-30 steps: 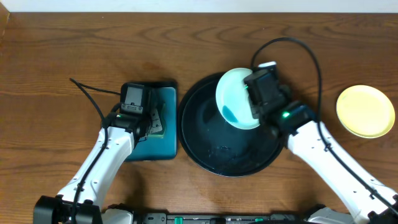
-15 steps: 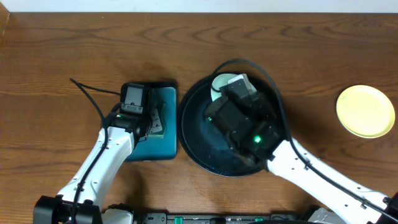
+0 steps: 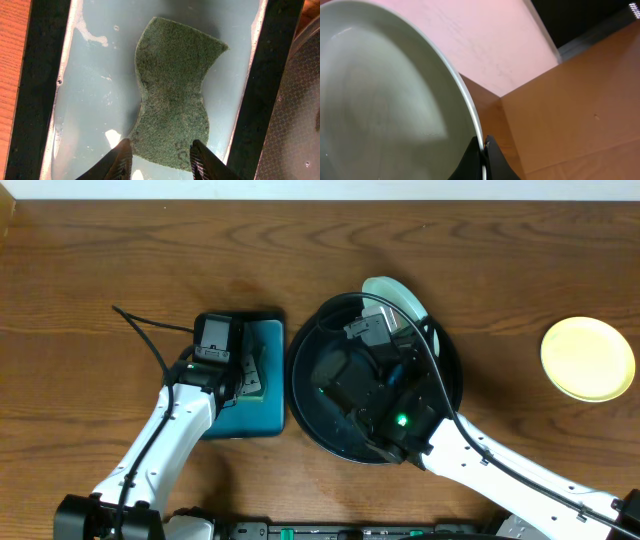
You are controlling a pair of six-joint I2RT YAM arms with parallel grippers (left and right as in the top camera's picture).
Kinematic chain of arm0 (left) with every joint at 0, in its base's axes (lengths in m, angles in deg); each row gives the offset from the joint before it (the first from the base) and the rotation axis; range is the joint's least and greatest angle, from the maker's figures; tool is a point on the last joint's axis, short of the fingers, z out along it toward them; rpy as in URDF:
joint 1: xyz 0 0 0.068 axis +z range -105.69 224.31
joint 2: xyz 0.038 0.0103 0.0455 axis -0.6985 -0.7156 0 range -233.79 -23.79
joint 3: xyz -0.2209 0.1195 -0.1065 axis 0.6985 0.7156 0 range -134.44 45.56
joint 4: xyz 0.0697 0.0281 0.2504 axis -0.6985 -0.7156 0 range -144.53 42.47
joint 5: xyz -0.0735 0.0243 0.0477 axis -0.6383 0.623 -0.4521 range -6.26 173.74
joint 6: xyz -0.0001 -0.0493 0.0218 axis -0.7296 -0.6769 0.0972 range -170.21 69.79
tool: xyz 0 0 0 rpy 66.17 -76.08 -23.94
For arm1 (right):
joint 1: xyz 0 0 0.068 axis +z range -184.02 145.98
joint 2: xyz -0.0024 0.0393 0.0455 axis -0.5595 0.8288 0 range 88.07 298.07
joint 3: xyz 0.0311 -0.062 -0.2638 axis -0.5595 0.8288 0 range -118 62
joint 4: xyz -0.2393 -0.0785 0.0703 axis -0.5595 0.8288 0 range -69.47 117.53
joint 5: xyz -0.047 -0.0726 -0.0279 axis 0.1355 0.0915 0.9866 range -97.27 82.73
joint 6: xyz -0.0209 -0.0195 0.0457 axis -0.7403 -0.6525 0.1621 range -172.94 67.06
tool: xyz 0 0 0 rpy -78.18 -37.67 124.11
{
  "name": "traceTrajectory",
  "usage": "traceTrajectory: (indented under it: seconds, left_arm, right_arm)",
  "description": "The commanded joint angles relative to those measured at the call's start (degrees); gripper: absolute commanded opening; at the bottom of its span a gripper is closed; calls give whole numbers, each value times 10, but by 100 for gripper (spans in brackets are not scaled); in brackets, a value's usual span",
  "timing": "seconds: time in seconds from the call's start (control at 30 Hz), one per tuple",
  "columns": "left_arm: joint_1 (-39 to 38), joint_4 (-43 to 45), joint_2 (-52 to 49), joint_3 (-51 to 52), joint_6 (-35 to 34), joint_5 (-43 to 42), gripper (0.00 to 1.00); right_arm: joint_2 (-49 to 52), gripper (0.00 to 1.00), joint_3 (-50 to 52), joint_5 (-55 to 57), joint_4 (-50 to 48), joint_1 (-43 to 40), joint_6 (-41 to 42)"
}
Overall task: Clean dirty plates on tray and stack at the side
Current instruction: 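Carry the pale blue plate right and set it on the yellow plate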
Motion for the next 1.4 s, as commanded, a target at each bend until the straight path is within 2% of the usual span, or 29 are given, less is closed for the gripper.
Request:
traceTrajectory:
  seconds: [0.0, 0.67, 0.8, 0.93, 1.07, 1.2, 1.27, 1.37]
  left_arm:
    - [2, -2, -2, 1, -3, 1, 40]
    - [2, -2, -2, 1, -3, 1, 40]
    - [2, -4, -2, 1, -3, 1, 40]
    - [2, -4, -2, 1, -3, 1, 40]
    - [2, -6, -2, 1, -3, 1, 40]
    - [2, -6, -2, 1, -3, 1, 40]
    - [2, -9, -2, 1, -3, 1, 40]
    - [2, -16, -2, 1, -3, 1, 40]
  right_arm:
    - [-8, 1, 0, 47, -12, 7, -20]
    - [-8, 1, 0, 39, -36, -3, -19]
    - [-8, 1, 0, -6, -36, -20, -9]
    - [-8, 1, 0, -145, -32, -60, 44]
    - [-4, 1, 0, -310, -12, -138, 161]
    - [31, 1, 1, -491, 31, -256, 314]
    - [66, 1, 1, -614, 46, -335, 354]
    - [102, 1, 1, -746, 52, -417, 369]
